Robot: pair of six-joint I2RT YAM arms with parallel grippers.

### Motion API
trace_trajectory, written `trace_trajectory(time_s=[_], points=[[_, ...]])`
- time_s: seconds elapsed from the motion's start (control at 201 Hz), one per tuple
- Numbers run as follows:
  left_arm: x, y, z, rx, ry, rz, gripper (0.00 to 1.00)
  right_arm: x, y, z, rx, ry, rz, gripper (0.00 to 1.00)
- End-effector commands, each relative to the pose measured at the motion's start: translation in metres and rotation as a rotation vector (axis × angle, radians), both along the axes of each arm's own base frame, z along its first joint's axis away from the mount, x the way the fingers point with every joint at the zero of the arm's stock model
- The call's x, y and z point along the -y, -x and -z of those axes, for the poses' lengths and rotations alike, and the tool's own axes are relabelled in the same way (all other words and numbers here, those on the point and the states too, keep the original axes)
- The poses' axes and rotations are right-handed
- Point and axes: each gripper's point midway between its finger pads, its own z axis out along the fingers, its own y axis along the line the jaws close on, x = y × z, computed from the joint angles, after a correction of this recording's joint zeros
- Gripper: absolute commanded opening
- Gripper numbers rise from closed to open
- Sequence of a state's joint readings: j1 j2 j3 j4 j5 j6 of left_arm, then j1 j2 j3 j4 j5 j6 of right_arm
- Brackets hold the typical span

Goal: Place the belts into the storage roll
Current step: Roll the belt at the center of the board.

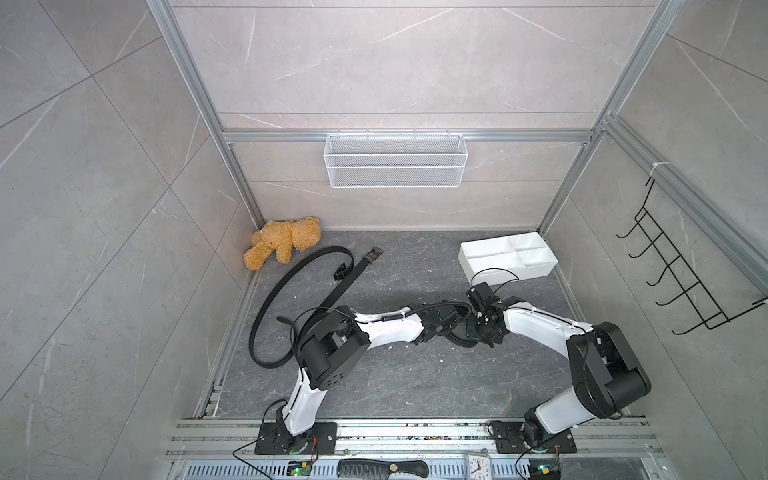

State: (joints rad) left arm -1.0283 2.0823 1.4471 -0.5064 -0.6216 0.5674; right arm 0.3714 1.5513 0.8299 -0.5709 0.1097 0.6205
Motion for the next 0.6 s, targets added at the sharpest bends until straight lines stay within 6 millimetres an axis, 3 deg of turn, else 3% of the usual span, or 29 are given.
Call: trace_trajectory(time_s=[0.0,0.109,0.209,0.289,0.338,0.398,0.483,0.528,0.597], points=[[0.009,-0.04,-0.008,0.096,-0.046,0.022,0.0,0.037,0.043,0.011,-0.124,0.108,0.051,0.0],[0.021,-0.044,0.001,0.08,-0.07,0.052,0.0,0.042,0.049,0.005,-0.11,0.091,0.101,0.0],[0.015,-0.037,0.013,0.052,-0.102,0.069,0.04,0.041,0.055,0.003,-0.107,0.069,0.119,0.0],[-0.004,-0.037,0.019,0.053,-0.09,0.017,0.22,0.037,0.061,0.01,-0.128,0.043,0.12,0.0],[-0.021,-0.042,0.02,0.066,-0.086,-0.05,0.26,0.03,0.064,0.016,-0.141,0.012,0.113,0.0],[-0.039,-0.047,0.018,0.061,-0.053,-0.133,0.41,0.02,0.067,0.02,-0.15,-0.008,0.089,0.0],[-0.054,-0.052,0.001,0.08,0.049,-0.229,0.71,0.007,0.069,0.018,-0.156,0.021,0.033,0.0],[-0.055,-0.051,-0.011,0.102,0.111,-0.252,0.98,0.003,0.069,0.017,-0.156,0.043,0.013,0.0],[-0.051,-0.044,-0.036,0.096,0.262,-0.293,1.0,-0.005,0.069,0.015,-0.152,0.051,-0.005,0.0]])
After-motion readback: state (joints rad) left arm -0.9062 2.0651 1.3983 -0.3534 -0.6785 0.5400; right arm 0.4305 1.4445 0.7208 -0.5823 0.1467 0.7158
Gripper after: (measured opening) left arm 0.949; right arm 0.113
